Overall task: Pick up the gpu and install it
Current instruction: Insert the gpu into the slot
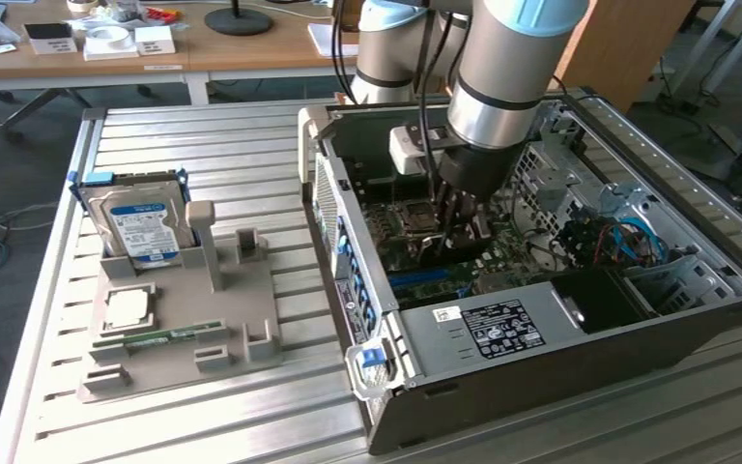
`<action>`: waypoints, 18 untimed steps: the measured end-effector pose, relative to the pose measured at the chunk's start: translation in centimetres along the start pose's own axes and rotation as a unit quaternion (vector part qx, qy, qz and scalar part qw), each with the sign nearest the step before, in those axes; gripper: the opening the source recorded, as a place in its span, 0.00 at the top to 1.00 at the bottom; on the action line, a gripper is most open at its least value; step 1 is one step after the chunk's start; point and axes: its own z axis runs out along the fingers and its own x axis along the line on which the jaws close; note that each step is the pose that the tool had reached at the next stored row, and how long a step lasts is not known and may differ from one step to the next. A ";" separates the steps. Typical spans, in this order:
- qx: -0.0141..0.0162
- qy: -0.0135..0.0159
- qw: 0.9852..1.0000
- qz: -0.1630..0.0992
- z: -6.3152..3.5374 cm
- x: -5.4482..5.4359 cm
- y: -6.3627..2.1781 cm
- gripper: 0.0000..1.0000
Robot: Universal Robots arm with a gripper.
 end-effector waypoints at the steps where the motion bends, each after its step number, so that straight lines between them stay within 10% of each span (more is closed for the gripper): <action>1: 0.000 0.000 1.000 0.000 0.01 0.0 0.08 0.73; 18: 0.000 0.000 1.000 0.011 0.86 0.1 0.76 0.73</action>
